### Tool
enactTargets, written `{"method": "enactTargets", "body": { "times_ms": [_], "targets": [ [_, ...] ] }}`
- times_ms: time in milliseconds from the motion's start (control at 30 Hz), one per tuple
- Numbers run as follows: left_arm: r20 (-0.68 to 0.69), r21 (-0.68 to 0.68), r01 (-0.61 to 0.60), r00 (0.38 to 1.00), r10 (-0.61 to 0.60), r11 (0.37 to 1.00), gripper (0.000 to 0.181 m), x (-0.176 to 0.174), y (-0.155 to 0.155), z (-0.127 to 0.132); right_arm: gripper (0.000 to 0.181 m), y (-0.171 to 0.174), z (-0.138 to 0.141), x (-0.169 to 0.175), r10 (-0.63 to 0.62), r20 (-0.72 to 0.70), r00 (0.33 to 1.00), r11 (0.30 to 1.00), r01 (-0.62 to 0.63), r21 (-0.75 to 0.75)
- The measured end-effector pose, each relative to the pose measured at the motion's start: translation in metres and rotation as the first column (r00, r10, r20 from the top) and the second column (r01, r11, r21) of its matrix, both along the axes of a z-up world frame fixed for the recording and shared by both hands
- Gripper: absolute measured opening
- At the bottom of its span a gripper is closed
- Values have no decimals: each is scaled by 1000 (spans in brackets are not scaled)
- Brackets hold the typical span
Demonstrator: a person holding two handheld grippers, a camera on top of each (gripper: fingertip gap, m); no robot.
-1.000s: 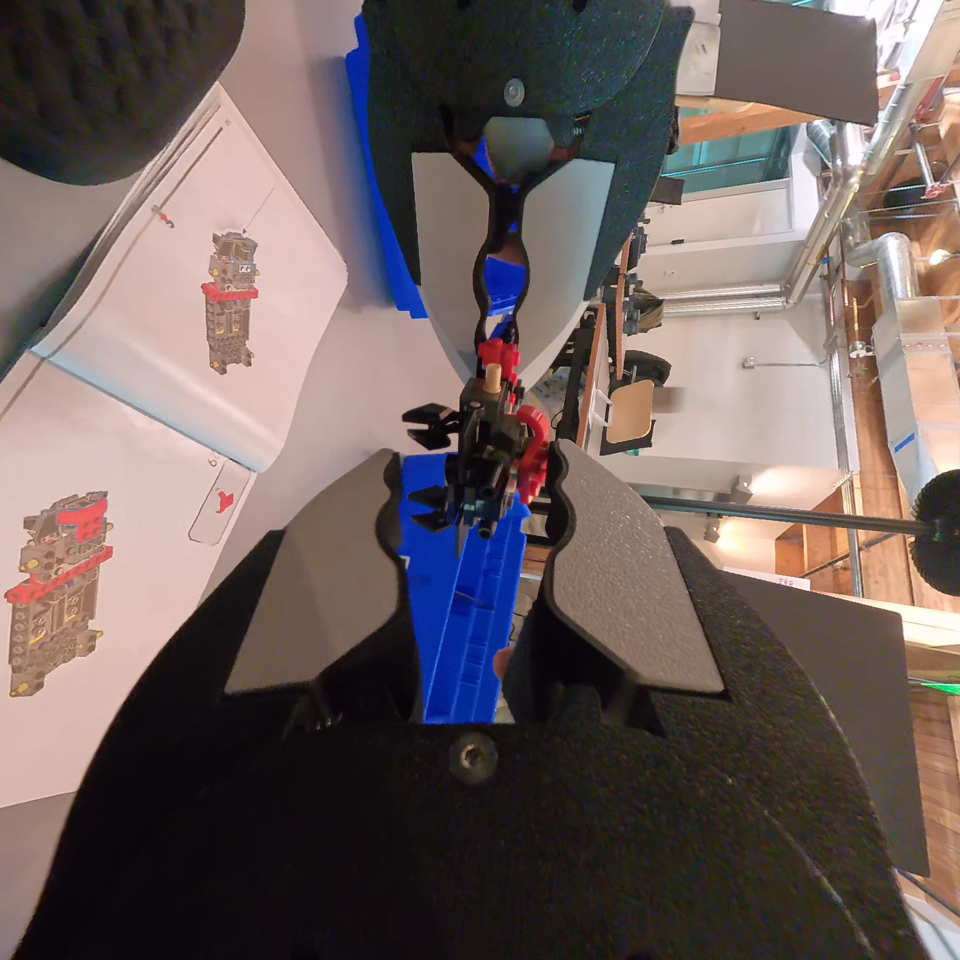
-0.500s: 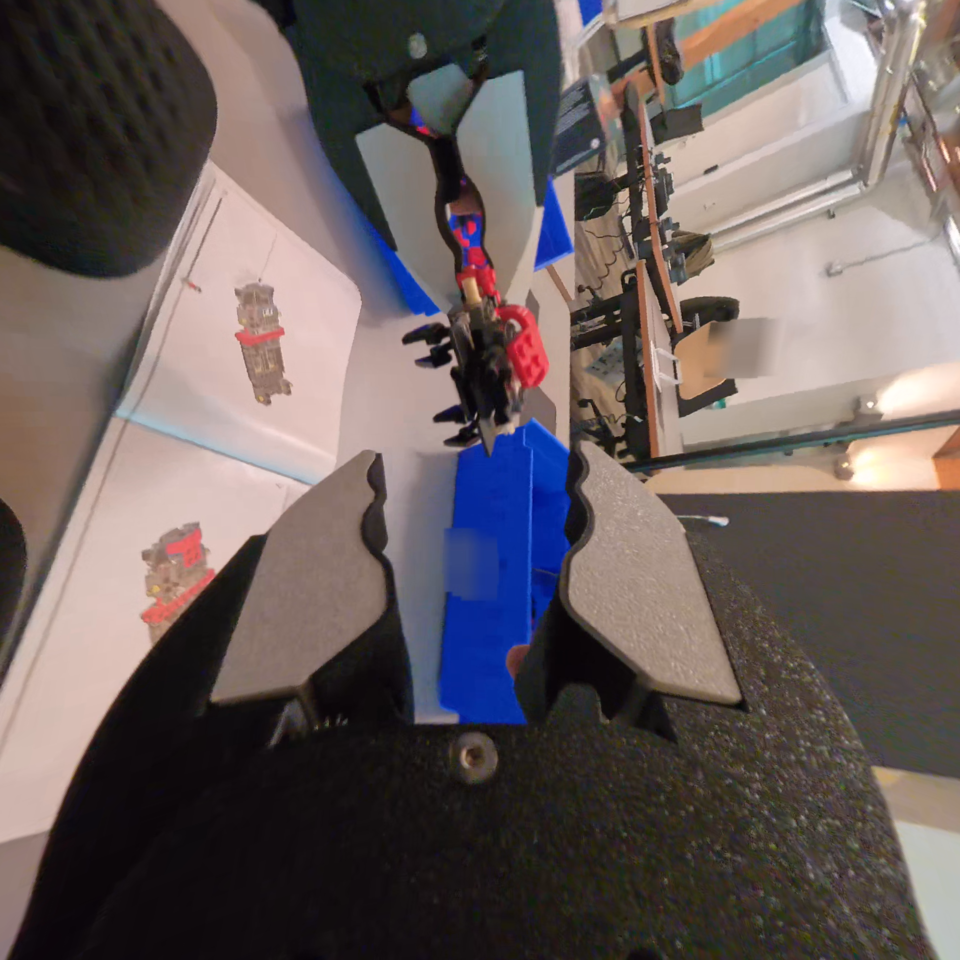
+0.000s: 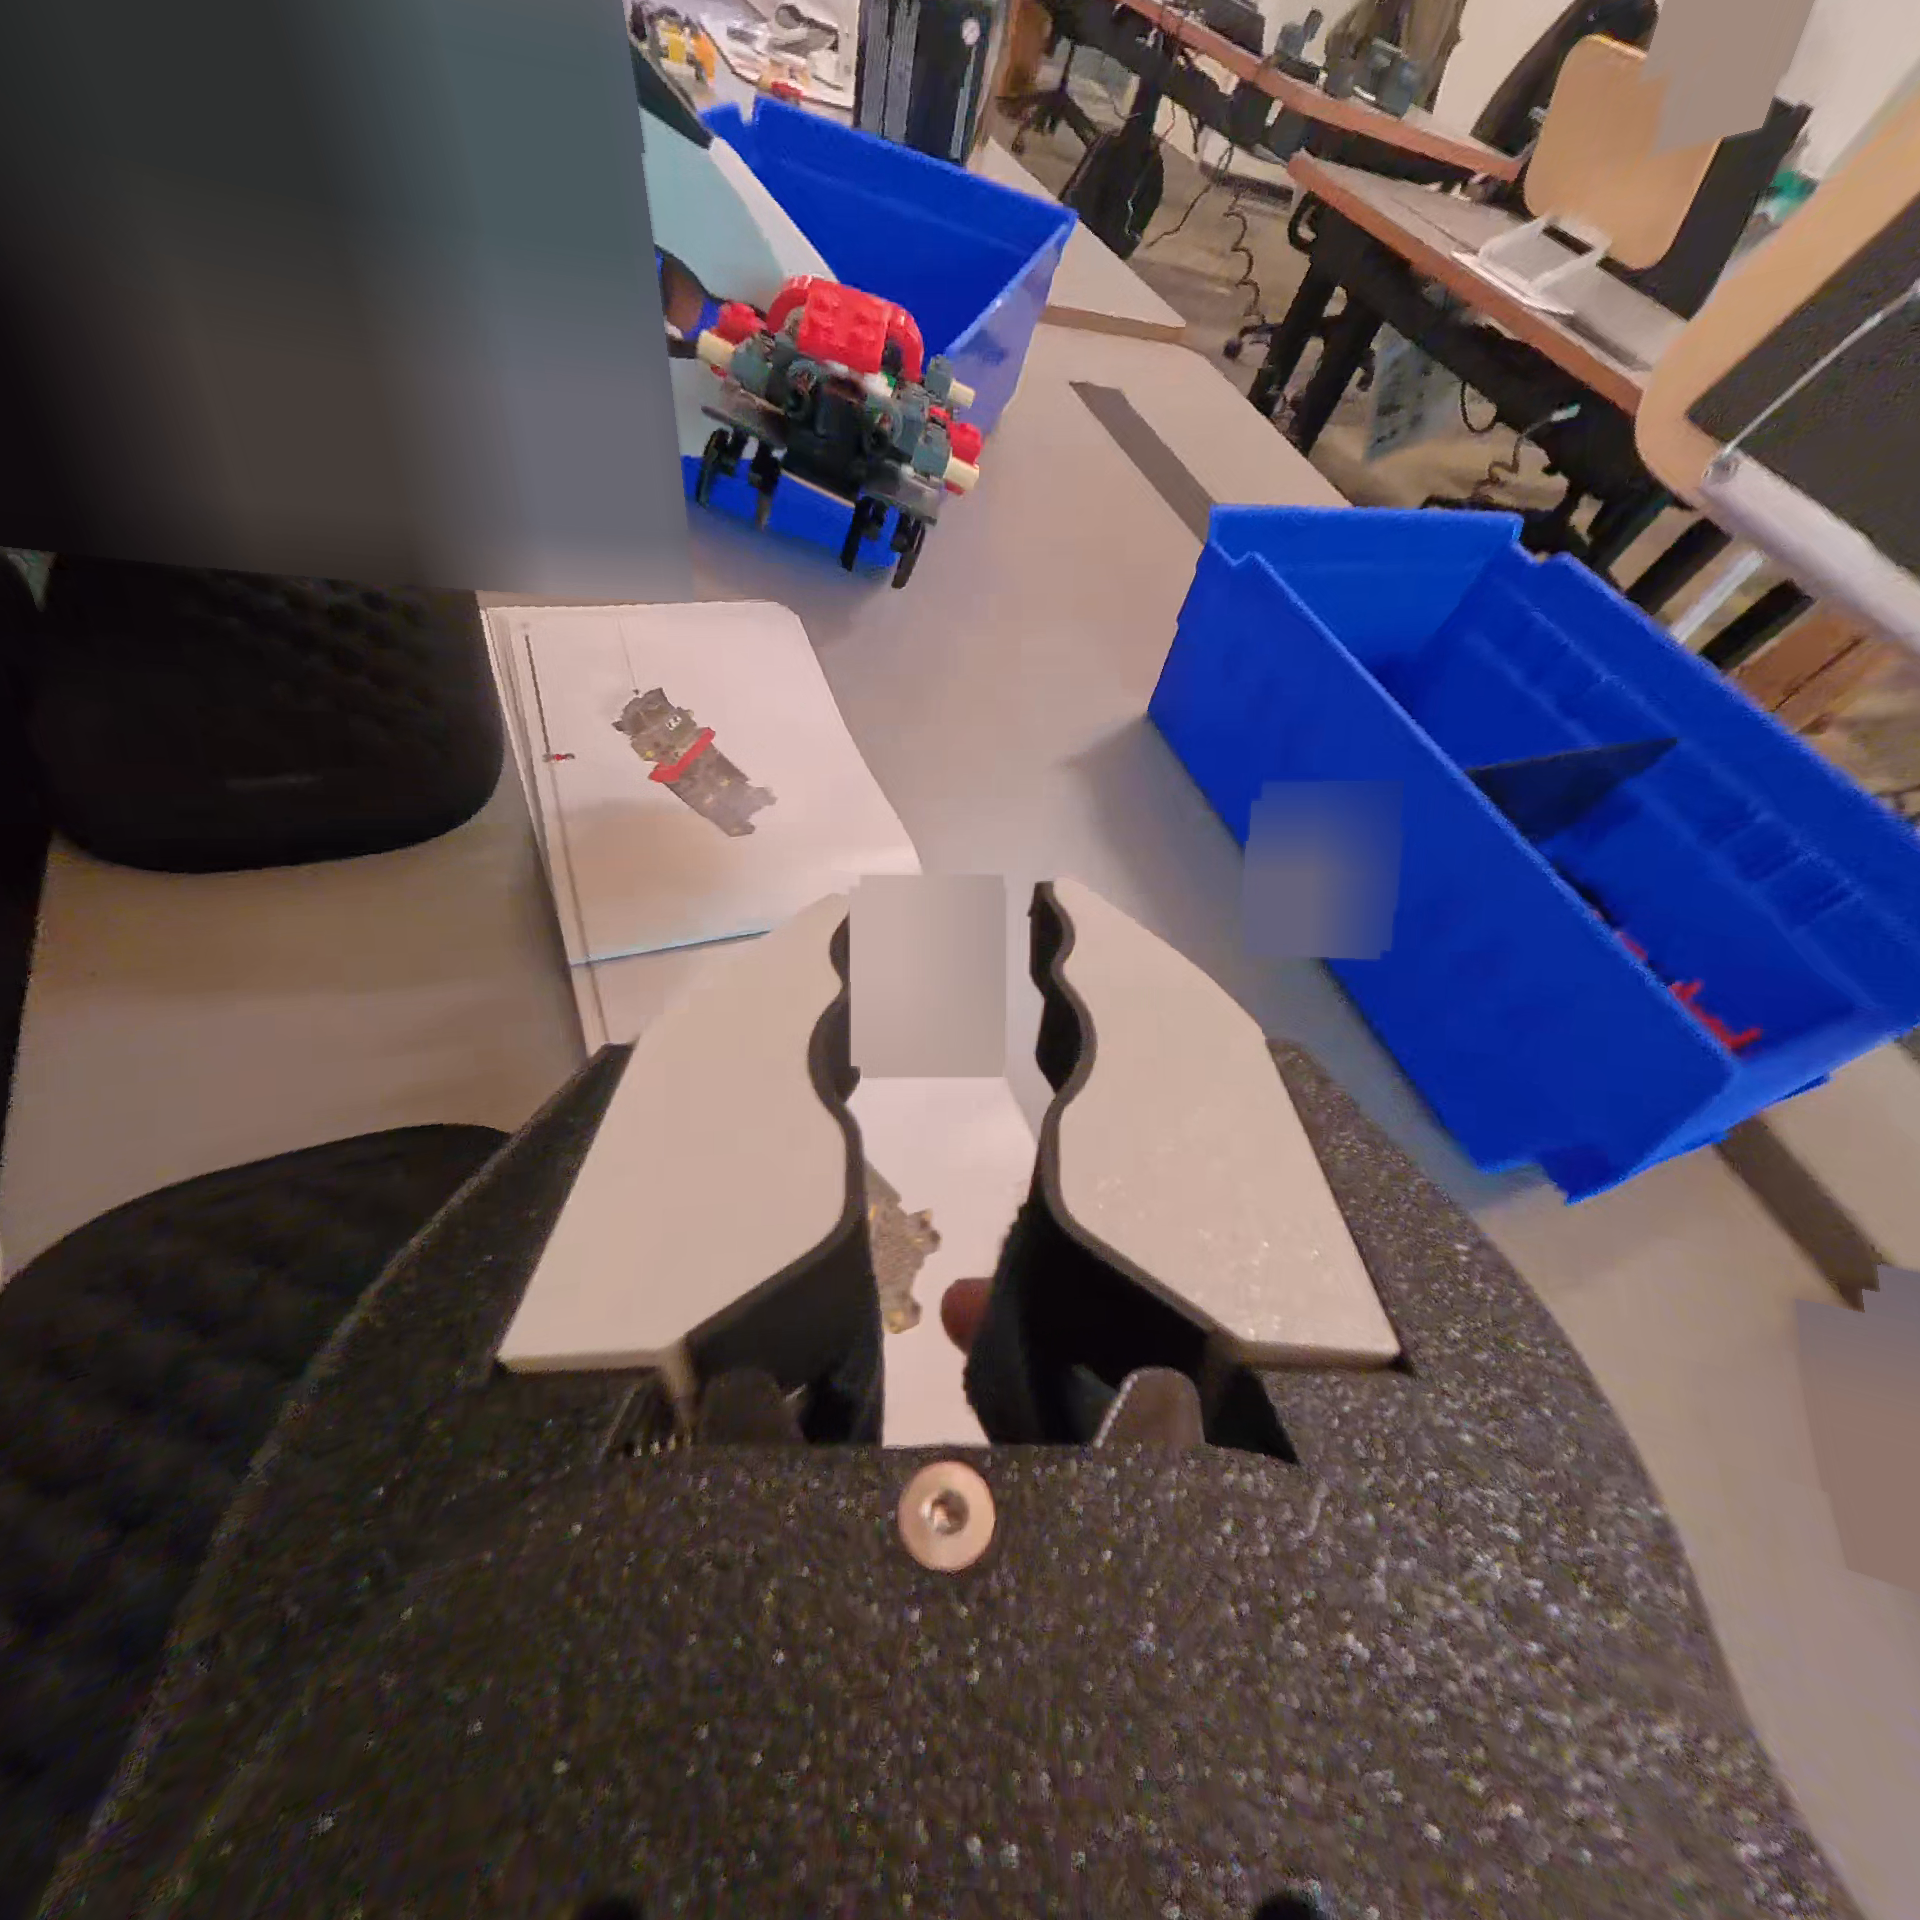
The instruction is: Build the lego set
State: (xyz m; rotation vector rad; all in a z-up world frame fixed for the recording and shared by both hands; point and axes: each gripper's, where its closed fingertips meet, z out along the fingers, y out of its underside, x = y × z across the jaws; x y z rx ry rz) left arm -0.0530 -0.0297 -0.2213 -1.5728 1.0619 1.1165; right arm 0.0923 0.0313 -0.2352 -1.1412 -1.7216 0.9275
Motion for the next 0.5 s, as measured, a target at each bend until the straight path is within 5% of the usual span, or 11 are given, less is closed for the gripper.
{"method": "enactTargets", "body": {
  "times_ms": [267, 500],
  "targets": [
    [27, 34, -26, 999, 25, 999, 8, 0, 3, -12, 26, 7, -18, 5, -102, 13, 995, 989, 103, -109],
    [30, 47, -33, 999, 31, 998, 8, 3, 6, -25, 25, -6, -31, 1, -70, 51, 996, 985, 77, -156]
  ]
}}
